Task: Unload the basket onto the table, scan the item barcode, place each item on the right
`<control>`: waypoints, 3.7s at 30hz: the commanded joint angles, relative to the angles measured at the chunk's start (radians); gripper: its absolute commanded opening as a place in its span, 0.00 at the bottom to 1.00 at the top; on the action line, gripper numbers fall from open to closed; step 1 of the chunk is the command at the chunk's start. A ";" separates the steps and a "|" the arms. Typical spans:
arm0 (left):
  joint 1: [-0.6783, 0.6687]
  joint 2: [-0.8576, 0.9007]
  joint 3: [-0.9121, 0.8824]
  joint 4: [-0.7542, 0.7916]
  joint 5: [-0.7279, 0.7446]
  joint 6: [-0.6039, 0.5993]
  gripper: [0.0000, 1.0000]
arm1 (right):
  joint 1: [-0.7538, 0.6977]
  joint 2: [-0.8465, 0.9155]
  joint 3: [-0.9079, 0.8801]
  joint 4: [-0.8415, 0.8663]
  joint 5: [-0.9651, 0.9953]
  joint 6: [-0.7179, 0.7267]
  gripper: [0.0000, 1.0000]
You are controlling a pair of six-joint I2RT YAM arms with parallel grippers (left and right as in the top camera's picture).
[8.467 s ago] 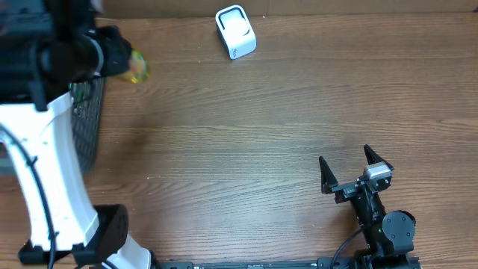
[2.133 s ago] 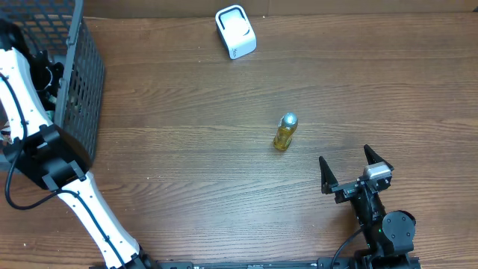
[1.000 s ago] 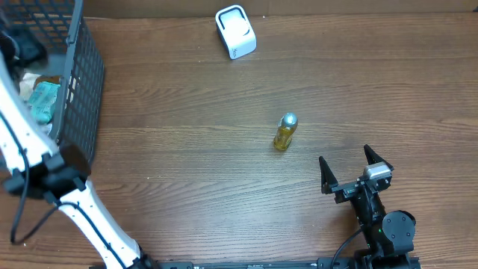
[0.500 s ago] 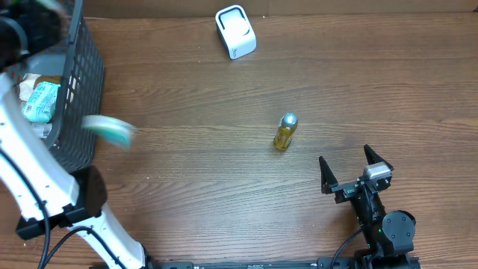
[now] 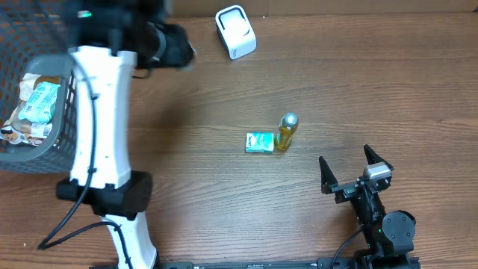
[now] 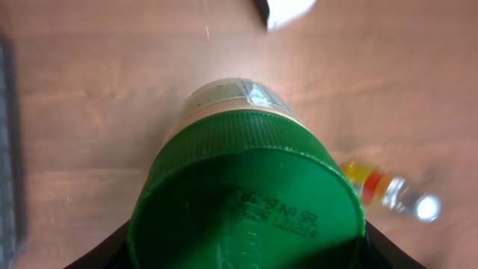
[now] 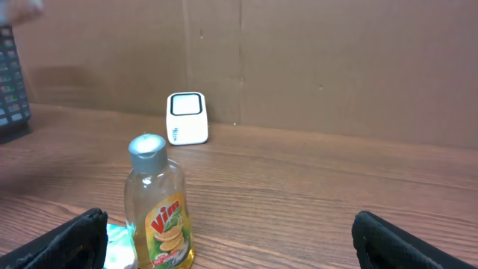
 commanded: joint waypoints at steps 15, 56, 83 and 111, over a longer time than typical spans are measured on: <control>-0.241 -0.014 -0.574 0.297 -0.083 -0.147 0.35 | -0.002 -0.007 -0.011 0.005 -0.005 -0.002 1.00; -0.278 -0.014 -0.919 0.564 -0.076 -0.297 0.85 | -0.002 -0.007 -0.011 0.005 -0.005 -0.002 1.00; -0.344 -0.014 -0.919 0.558 -0.076 -0.285 0.78 | -0.002 -0.007 -0.011 0.005 -0.005 -0.002 1.00; -0.291 -0.019 -0.669 0.328 -0.162 -0.240 0.98 | -0.002 -0.007 -0.011 0.005 -0.005 -0.002 1.00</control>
